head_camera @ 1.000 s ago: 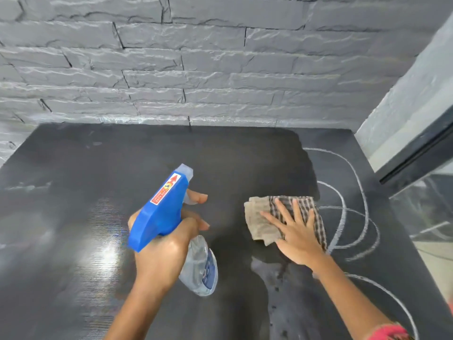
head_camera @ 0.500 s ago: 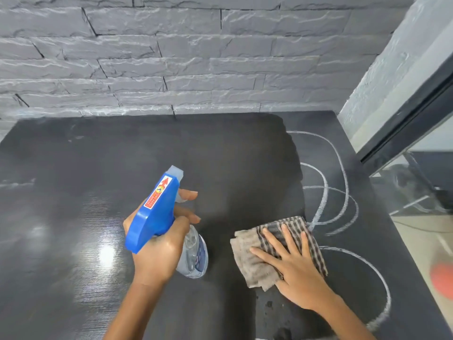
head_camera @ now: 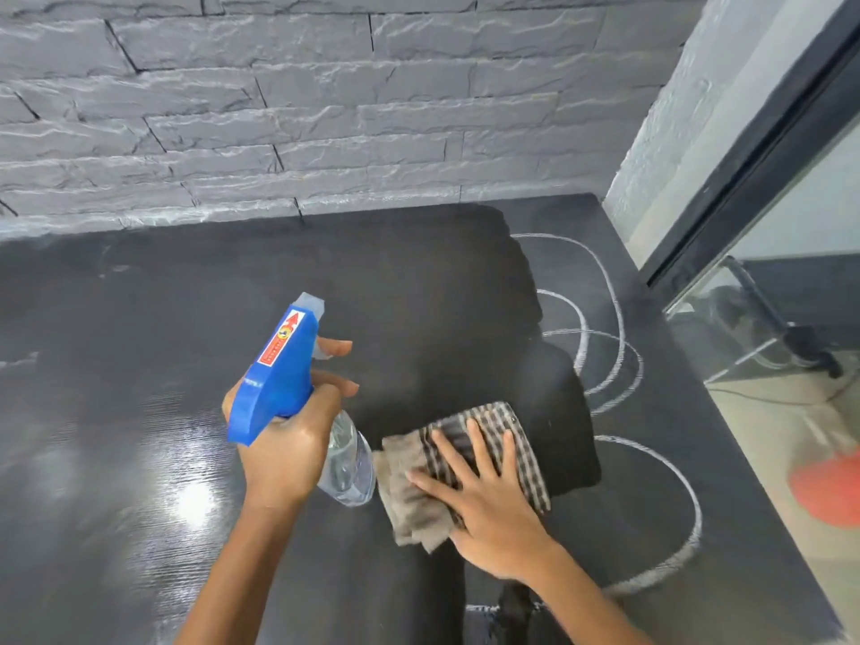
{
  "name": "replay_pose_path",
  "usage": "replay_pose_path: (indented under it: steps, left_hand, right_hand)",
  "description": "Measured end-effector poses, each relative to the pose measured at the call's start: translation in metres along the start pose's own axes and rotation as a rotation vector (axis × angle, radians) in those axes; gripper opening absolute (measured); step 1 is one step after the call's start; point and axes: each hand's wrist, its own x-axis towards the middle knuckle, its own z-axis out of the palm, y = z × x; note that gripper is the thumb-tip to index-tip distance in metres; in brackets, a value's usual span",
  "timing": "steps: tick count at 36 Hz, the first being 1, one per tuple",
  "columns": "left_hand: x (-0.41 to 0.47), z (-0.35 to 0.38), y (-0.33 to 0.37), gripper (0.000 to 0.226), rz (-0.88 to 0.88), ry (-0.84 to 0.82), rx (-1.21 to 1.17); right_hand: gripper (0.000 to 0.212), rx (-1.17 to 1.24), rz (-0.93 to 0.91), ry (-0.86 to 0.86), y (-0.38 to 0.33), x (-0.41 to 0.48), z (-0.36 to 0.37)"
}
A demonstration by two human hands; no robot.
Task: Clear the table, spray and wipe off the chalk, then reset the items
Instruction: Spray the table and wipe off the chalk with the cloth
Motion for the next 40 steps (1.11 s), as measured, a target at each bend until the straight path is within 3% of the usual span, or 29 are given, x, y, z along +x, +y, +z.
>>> replay_pose_path:
  steps: [6, 10, 13, 16, 19, 22, 26, 30, 36, 40]
  left_hand:
    - [-0.002, -0.007, 0.002, 0.039, 0.004, 0.006, -0.014]
    - [-0.013, -0.025, 0.009, 0.041, -0.026, 0.020, -0.045]
    - [-0.025, -0.039, 0.018, 0.034, -0.101, 0.014, -0.083]
    - [-0.037, -0.049, 0.024, 0.035, -0.151, 0.011, -0.062]
    - [-0.052, -0.057, 0.027, 0.024, -0.189, 0.066, -0.044]
    - [-0.063, -0.069, 0.025, 0.024, -0.163, 0.090, -0.019]
    - [-0.074, -0.076, 0.022, 0.034, -0.110, 0.050, -0.016]
    - [-0.082, -0.078, 0.016, 0.033, -0.112, 0.032, -0.054]
    - [-0.092, -0.071, 0.014, 0.028, -0.106, -0.009, -0.044]
    - [-0.099, -0.068, 0.016, 0.029, -0.091, -0.027, -0.028]
  right_hand:
    - [0.074, 0.002, 0.168, 0.001, 0.033, -0.047, 0.004]
    - [0.071, 0.072, 0.438, 0.061, 0.050, 0.006, 0.001]
    - [0.066, 0.099, 0.514, 0.038, 0.038, 0.070, -0.011]
    - [0.064, 0.103, 0.414, -0.013, 0.001, 0.114, -0.018]
    - [0.065, 0.016, 0.195, -0.027, -0.044, 0.114, -0.010]
    - [0.067, -0.024, 0.009, -0.030, -0.071, 0.075, 0.006]
    - [0.076, -0.046, -0.041, -0.009, -0.063, -0.008, 0.022]
    - [0.099, -0.087, 0.151, -0.054, -0.021, -0.064, 0.021]
    - [0.073, 0.012, 0.506, 0.013, 0.027, -0.022, 0.011]
    - [0.066, 0.057, 0.504, -0.008, -0.001, 0.020, 0.000]
